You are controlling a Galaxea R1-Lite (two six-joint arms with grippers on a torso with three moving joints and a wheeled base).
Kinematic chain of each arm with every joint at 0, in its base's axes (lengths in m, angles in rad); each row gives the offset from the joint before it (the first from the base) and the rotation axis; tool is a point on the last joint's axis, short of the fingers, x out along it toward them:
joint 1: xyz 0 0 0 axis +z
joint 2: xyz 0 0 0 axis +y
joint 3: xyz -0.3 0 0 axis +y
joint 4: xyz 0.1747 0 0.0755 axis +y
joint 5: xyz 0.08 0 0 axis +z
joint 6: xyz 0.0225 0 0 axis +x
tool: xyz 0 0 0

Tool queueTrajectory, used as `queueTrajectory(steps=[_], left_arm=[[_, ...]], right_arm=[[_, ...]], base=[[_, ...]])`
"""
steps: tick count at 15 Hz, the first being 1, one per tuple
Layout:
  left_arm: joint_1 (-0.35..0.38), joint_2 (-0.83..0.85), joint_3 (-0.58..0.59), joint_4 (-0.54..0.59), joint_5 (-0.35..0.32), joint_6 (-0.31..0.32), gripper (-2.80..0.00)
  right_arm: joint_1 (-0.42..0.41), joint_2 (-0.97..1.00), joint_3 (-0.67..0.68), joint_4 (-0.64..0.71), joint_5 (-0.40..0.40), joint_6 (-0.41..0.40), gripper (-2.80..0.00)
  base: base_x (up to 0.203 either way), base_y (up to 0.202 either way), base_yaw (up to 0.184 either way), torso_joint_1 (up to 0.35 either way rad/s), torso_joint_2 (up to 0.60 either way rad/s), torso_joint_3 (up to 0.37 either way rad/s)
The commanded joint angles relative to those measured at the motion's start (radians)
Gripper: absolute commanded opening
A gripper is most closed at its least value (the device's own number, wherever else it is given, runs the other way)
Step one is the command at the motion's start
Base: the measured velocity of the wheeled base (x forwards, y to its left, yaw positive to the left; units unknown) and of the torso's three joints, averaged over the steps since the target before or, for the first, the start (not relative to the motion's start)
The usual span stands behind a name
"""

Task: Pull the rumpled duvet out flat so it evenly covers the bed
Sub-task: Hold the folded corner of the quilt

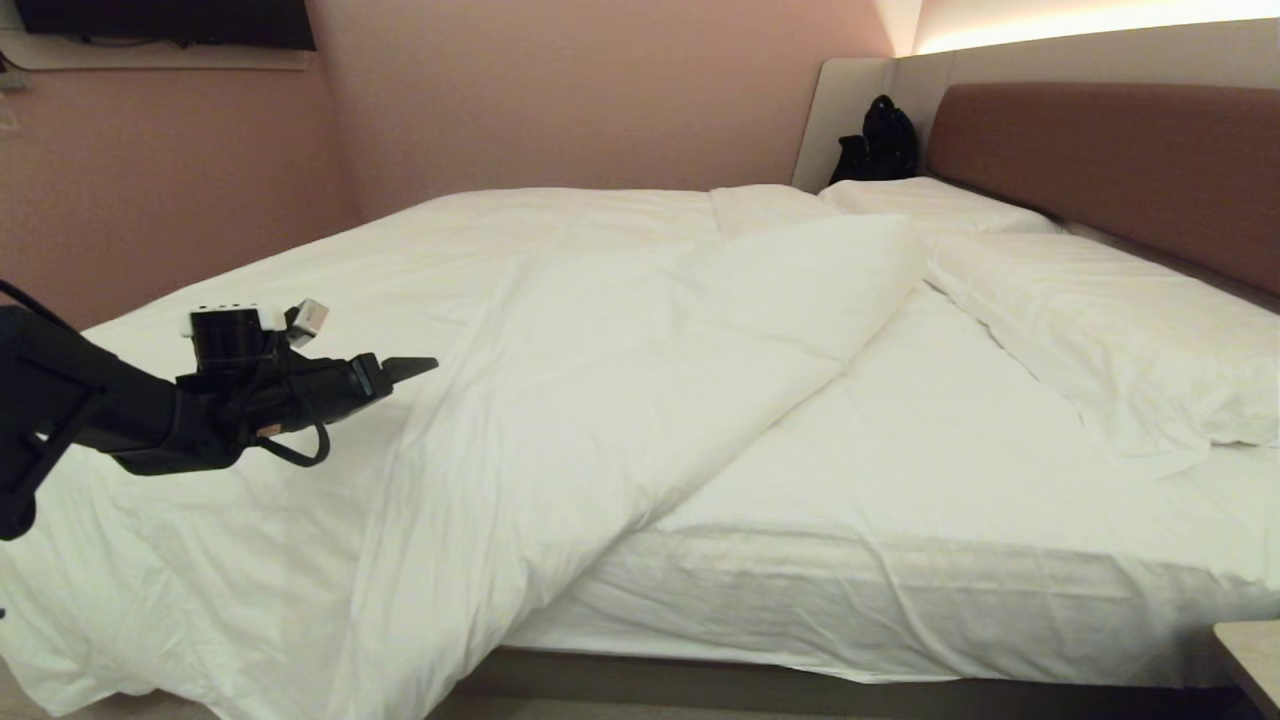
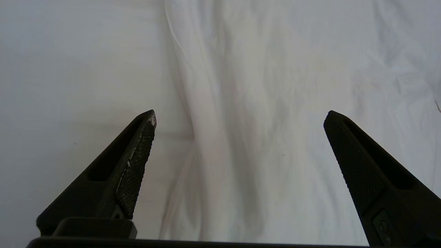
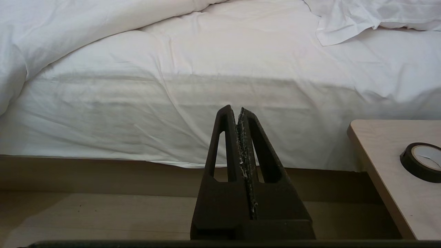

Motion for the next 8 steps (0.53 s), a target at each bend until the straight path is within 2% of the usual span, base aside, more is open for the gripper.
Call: queueTrajectory(steps=[1,2,5,8], left_arm=[[0.017,-0.02,-0.003,-0.002,0.01,-0.001,0.0],[0.029,-0.016,-0.008,-0.001,0.031,-0.001,0.0],[0.031,-0.005,-0.008,0.0,0.034,-0.001,0.0],[-0.006,0.019,-0.012,0.0,0.031,-0.004,0.0]], right_arm=[[0.0,0.001,0.0,0.0,0.0,0.0,-2.8],[0.0,0.001,0.0,0.0,0.0,0.0,-2.8],[0.0,0.001,0.0,0.0,0.0,0.0,-2.8],[0.0,0.001,0.0,0.0,0.0,0.0,-2.8]], base=[[0.0,0.0,0.0,0.0,0.0,0.0],[0.0,0.0,0.0,0.0,0.0,0.0],[0.0,0.0,0.0,0.0,0.0,0.0],[0.0,0.0,0.0,0.0,0.0,0.0]])
